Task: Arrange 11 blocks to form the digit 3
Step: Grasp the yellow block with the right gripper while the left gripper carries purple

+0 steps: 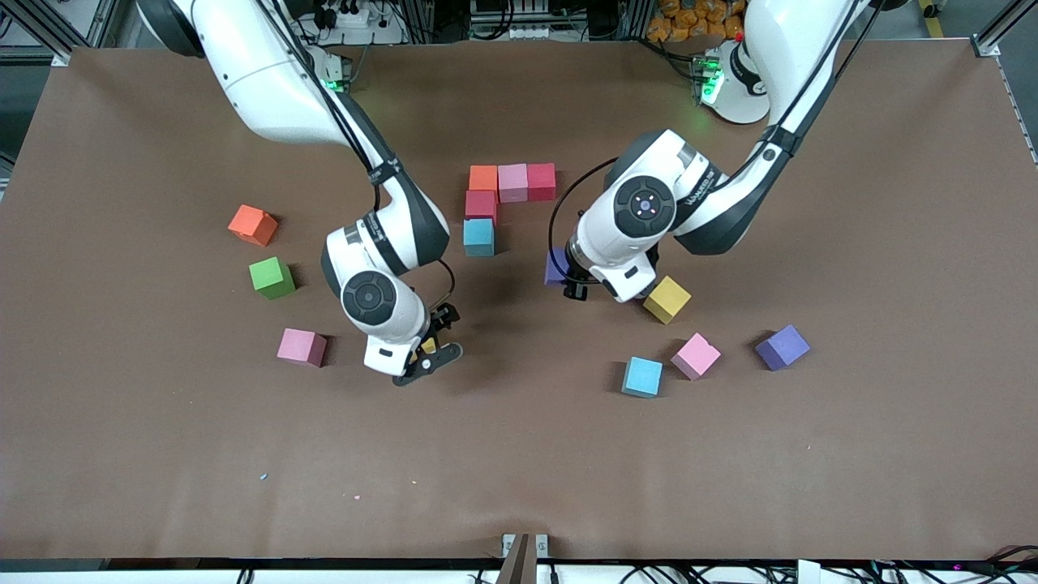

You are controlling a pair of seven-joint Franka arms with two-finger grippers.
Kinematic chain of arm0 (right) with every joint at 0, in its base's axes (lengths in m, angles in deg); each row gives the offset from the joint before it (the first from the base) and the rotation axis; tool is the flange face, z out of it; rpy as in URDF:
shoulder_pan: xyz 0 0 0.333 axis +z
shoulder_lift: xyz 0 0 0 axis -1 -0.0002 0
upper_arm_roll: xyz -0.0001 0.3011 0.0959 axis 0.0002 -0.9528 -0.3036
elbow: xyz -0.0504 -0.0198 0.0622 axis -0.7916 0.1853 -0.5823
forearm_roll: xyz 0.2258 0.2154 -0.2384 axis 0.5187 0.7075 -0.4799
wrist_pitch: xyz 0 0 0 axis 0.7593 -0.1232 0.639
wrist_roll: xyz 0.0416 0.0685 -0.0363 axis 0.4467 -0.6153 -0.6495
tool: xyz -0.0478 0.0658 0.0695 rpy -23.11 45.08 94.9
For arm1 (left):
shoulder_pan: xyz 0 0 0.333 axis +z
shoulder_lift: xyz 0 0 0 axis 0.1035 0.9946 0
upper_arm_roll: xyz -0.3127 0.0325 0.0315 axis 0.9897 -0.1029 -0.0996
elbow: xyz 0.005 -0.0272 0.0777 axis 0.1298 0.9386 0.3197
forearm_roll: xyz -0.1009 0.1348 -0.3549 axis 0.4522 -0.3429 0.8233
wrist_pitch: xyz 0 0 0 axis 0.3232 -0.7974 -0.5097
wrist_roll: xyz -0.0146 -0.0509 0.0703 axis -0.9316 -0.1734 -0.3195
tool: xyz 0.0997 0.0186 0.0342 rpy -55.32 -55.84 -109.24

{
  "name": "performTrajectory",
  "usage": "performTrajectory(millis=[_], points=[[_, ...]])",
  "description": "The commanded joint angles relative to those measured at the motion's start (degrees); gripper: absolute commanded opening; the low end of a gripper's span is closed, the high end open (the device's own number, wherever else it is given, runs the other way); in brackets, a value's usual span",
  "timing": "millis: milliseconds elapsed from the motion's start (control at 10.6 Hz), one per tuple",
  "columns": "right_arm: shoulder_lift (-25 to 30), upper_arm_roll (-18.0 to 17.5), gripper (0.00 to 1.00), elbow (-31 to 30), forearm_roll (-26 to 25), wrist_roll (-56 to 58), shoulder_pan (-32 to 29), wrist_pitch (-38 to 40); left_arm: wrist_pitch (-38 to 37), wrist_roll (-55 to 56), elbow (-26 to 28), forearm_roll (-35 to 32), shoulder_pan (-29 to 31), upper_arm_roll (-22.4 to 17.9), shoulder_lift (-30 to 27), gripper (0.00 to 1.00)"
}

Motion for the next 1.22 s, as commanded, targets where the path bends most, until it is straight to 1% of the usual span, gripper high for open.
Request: performTrajectory(millis=[0, 282, 564, 657, 939, 1127], points=[[-1.49, -0.61, 1.0, 2.36, -3.26, -1.35, -1.17, 0.58, 6.69, 4.09, 5.55, 1.28, -0.22, 1.19, -2.49, 0.04], [-1.4, -0.61, 1.0, 2.45, -3.63, -1.44, -1.17, 0.58, 12.76, 9.71, 10.47, -0.3, -2.41, 1.2, -2.66, 0.05], [-1.49, -0.61, 1.0, 2.71, -3.72, -1.35, -1.17, 0.58, 21.19, 16.66, 17.5, -2.67, -3.03, 1.29, -4.24, 0.05], [-1.75, -0.61, 1.0, 2.37, -3.72, -1.09, -1.17, 0.5, 22.61, 18.68, 18.74, -2.85, -3.03, 1.29, -4.33, 0.05], [-2.63, -0.61, 1.0, 1.58, -4.07, -0.74, -1.26, -1.61, 27.09, 21.94, 20.33, -3.29, -6.1, 1.03, -3.28, 0.05], [-2.98, -0.61, 1.0, 1.05, -4.07, -0.74, -1.35, -1.61, 28.07, 24.13, 20.42, -6.0, -6.37, 1.02, -1.97, 0.05]])
